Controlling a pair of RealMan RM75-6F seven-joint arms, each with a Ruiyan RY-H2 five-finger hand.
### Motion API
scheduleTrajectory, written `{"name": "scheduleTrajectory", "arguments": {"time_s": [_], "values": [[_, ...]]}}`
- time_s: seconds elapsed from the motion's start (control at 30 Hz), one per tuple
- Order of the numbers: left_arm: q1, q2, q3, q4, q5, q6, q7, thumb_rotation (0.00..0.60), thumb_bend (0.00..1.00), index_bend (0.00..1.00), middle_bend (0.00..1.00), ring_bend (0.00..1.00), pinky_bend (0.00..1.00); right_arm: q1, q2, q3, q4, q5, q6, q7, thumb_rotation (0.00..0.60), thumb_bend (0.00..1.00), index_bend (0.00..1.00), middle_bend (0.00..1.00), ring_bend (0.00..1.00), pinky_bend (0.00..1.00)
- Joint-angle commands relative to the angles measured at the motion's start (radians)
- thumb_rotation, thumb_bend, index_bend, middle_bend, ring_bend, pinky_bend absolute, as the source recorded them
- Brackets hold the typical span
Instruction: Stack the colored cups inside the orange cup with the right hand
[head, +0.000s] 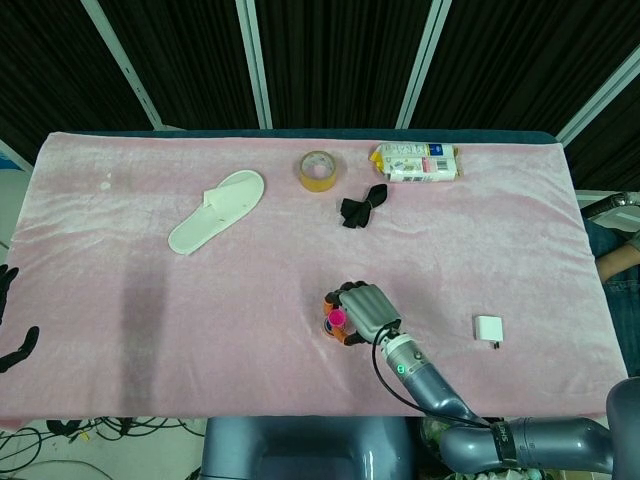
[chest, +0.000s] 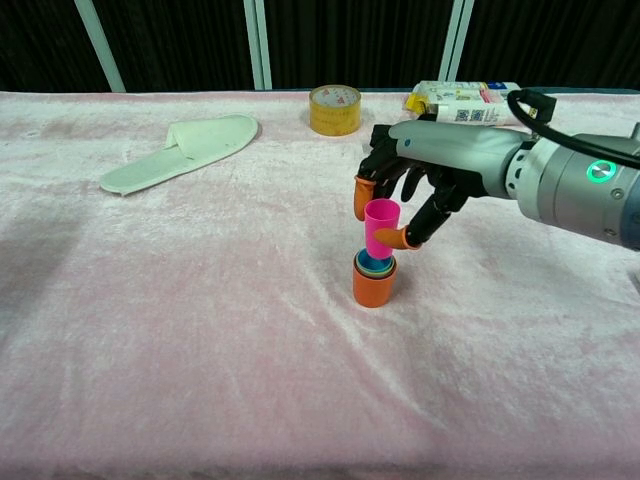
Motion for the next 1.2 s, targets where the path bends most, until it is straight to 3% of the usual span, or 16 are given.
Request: {"name": "scheduleTrajectory", "arguments": {"time_s": [0.03, 0.67, 0.97, 1.2], "values": [[0.0, 0.0, 0.0, 0.0, -0.001, 0.0, 0.001, 0.6, 0.34, 0.07, 0.05, 0.0, 0.01, 0.001, -0.003, 0.001, 0.004, 0.0, -0.001, 0.001, 0.6, 0.33, 0.52, 0.44, 0.27, 0.26], [0.0, 0.001, -0.002, -0.001, -0.005, -0.002, 0.002, 0.6, 0.34, 0.07, 0.05, 0.0, 0.01, 0.005, -0.026, -0.008, 0.035, 0.006, -0.017, 0.011, 0.6, 0.33, 0.51, 0.42, 0.27, 0.26], [-0.001, 0.001, -0.002, -0.001, -0.007, -0.005, 0.004, 0.6, 0.34, 0.07, 0.05, 0.0, 0.01, 0.009, -0.026, -0.014, 0.046, 0.019, -0.033, 0.009, 0.6, 0.28, 0.39, 0.36, 0.26, 0.26], [-0.001, 0.002, -0.002, -0.001, -0.009, -0.004, 0.005, 0.6, 0.34, 0.07, 0.05, 0.0, 0.01, 0.015, -0.019, -0.015, 0.035, 0.018, -0.035, 0.0, 0.6, 0.26, 0.37, 0.34, 0.26, 0.26]]}}
